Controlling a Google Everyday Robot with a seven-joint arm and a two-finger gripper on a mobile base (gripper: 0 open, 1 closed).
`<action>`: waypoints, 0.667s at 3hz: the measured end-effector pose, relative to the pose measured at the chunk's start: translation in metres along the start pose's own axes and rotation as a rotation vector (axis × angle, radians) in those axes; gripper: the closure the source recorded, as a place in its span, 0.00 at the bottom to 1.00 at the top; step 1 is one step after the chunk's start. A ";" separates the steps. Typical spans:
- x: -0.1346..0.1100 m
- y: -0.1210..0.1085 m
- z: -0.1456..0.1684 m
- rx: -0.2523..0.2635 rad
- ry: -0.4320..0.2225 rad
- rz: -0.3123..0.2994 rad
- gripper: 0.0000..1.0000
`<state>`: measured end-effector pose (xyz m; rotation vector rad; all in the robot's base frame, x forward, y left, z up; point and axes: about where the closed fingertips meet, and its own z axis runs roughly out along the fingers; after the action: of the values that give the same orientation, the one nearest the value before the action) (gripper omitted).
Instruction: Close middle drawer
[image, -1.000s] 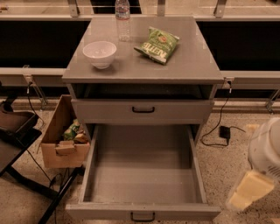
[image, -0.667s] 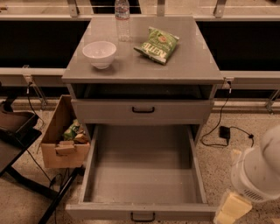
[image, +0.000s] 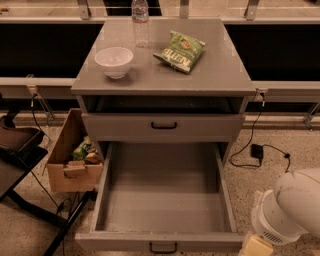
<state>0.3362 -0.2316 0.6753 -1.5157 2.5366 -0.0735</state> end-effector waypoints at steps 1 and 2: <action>0.000 0.008 0.028 -0.019 -0.008 0.003 0.00; -0.003 0.028 0.104 -0.056 -0.041 0.000 0.24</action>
Offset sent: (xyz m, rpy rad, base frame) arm -0.0019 0.0301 -0.1662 0.1086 0.0334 0.0066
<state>0.3326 -0.2106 0.5699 -1.5210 2.5269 0.0289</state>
